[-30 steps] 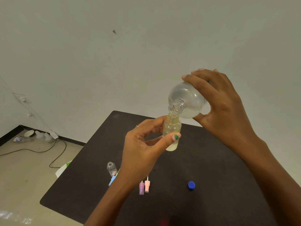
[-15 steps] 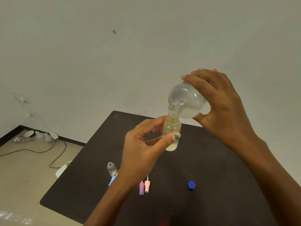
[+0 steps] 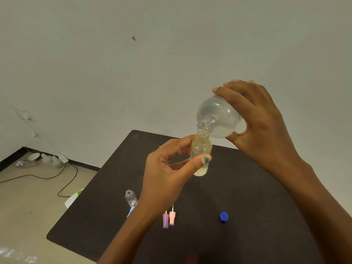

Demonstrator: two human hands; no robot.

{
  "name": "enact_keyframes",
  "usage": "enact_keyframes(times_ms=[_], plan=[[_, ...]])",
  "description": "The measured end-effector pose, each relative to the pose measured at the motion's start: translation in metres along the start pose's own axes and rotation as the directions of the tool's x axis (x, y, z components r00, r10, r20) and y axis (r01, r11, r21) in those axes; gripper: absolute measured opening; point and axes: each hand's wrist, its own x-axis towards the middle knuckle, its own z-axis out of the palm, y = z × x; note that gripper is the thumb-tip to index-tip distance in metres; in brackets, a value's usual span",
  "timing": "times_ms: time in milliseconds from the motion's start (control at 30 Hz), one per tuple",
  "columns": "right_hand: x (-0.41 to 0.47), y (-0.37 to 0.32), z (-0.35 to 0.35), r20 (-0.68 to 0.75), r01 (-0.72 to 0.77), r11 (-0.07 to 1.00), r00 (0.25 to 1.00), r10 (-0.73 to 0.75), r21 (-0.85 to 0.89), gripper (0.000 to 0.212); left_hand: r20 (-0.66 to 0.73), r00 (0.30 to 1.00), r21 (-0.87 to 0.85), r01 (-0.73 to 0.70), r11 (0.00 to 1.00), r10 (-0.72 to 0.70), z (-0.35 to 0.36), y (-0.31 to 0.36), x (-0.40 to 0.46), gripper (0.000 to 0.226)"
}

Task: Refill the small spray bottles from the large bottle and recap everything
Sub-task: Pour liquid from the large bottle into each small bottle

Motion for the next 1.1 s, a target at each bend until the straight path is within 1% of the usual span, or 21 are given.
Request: enact_keyframes(times_ms=[1100], plan=[[0.0006, 0.001, 0.0002, 0.003, 0.0, 1.0, 1.0, 0.0, -0.008, 0.063, 0.0, 1.0, -0.033, 0.008, 0.999, -0.008, 0.0013, 0.0018, 0.0005, 0.032]])
